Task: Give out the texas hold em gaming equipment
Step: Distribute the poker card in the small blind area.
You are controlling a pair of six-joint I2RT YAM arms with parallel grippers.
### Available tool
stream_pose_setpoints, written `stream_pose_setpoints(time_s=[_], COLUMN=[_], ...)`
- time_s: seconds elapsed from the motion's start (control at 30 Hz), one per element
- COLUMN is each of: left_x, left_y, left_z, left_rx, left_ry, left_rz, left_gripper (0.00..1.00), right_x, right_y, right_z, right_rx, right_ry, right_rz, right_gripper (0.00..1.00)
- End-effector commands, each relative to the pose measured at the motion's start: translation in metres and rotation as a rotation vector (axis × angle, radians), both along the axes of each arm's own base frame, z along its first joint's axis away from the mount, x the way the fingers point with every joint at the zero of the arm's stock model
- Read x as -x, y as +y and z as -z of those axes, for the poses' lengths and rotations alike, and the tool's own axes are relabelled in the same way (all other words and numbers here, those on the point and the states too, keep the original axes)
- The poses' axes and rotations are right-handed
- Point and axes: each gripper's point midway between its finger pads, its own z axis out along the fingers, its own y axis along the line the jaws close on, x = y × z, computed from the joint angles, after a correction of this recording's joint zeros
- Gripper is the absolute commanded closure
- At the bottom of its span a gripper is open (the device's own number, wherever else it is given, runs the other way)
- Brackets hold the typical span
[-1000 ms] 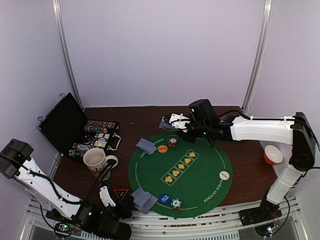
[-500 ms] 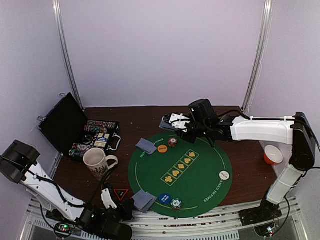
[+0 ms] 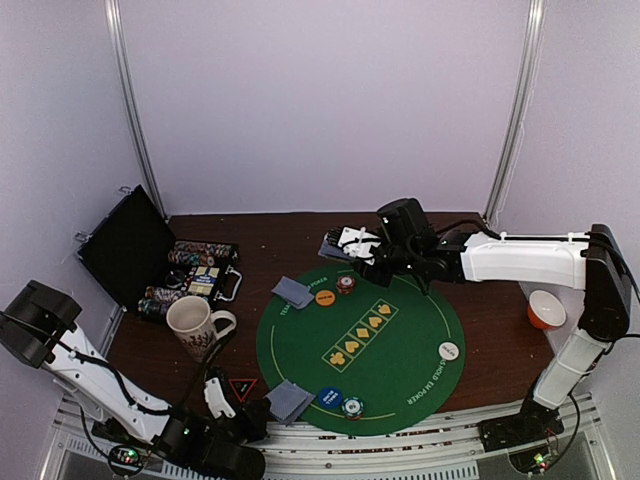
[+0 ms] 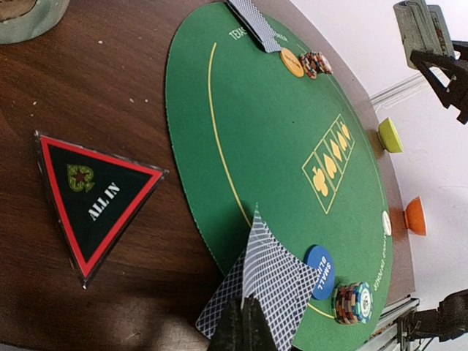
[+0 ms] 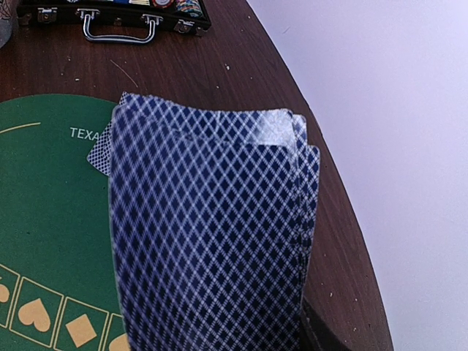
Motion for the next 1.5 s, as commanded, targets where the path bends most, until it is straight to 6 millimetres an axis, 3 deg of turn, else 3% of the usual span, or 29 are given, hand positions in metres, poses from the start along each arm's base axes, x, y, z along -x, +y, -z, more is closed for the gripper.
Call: stream_pose_setpoints(time_s=[0.0,0.2,0.87,0.97,1.23,1.33,1.47], left_x=[-0.002,-0.002,0.002,0.003,0.004,-0.003,-0.013], left_y=[0.0,0.0,-0.006,-0.002,0.011,0.016,0.018], left_z=[0.003,0.003,-0.008,-0.005,-0.005,-0.029,-0.088], left_rx=[0.119,0.099,-0.004,-0.021,-0.075,-0.106,-0.198], left_ry=[0.078,0.075,0.08,0.102,0.139,0.068,-0.078], left_rz=[-0.07,-0.07,-0.086,-0.1,-0.145,-0.145,-0.093], left_gripper=[1.0,0.99,0.68,0.62,0.59,0.59,0.59], right_x=[0.002,0.002,0.002,0.002,0.001,0.002,0.005], right_y=[0.0,0.001,0.003,0.003,0.003,0.003,0.003], right_z=[-0.003,-0.001,0.0,-0.001,-0.003,-0.006,-0.01], right_rx=[-0.008,-0.007,-0.005,-0.006,0.001,0.002,0.019], right_ry=[-0.005,0.0,0.003,0.002,-0.003,-0.005,-0.013], right_rz=[-0.004,-0.004,-0.013,-0.013,-0.012,-0.015,-0.027], right_gripper=[0.59,0.59,0.6,0.59,0.59,0.59,0.59])
